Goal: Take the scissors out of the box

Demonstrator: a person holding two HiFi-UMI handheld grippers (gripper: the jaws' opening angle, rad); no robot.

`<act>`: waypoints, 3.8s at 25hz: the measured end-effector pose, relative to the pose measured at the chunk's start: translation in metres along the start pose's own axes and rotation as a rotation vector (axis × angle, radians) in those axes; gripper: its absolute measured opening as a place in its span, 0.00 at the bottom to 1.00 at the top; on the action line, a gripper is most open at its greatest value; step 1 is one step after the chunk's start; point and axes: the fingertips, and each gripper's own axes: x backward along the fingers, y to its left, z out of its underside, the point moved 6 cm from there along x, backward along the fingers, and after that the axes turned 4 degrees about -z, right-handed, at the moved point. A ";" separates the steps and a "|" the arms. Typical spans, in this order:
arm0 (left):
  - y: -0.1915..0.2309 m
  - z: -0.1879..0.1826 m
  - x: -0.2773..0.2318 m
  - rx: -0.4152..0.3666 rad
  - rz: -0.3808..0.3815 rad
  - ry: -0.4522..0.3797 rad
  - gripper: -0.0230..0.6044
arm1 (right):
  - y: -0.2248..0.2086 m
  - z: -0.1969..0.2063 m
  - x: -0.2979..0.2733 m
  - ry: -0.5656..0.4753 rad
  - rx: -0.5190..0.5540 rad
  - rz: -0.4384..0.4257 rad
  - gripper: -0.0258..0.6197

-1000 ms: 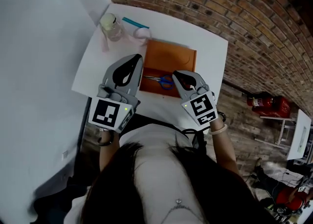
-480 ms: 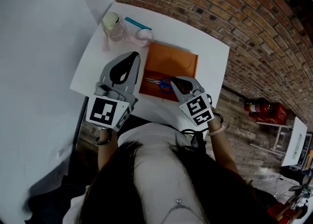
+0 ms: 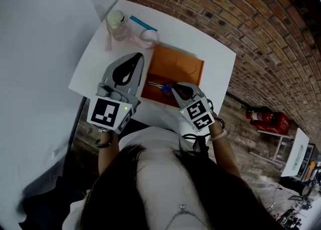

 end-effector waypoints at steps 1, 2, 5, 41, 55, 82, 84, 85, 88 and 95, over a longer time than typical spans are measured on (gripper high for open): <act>0.001 0.001 -0.001 0.002 -0.002 0.003 0.04 | 0.000 0.002 -0.002 0.009 0.000 -0.005 0.12; 0.003 0.003 -0.002 0.005 -0.005 0.006 0.04 | 0.000 0.003 -0.005 0.020 0.001 -0.010 0.12; 0.006 0.005 -0.004 0.013 -0.010 0.014 0.04 | -0.001 0.010 -0.011 0.054 0.001 -0.027 0.13; 0.022 0.024 -0.021 0.037 -0.017 0.080 0.04 | -0.003 0.056 -0.070 0.290 0.018 -0.170 0.21; 0.022 0.025 -0.027 0.046 -0.016 0.076 0.04 | -0.001 0.066 -0.082 0.345 0.026 -0.189 0.22; 0.019 0.027 -0.032 0.048 0.001 0.078 0.04 | 0.004 0.071 -0.092 0.406 0.033 -0.198 0.22; 0.018 0.027 -0.033 0.047 0.006 0.081 0.04 | 0.004 0.071 -0.092 0.416 0.028 -0.194 0.22; 0.017 0.027 -0.033 0.048 0.009 0.081 0.04 | 0.004 0.071 -0.092 0.420 0.026 -0.191 0.22; 0.015 0.028 -0.034 0.052 0.018 0.080 0.04 | 0.004 0.071 -0.093 0.422 0.029 -0.191 0.22; 0.012 0.026 -0.034 0.051 0.027 0.072 0.04 | 0.004 0.070 -0.093 0.434 0.030 -0.201 0.21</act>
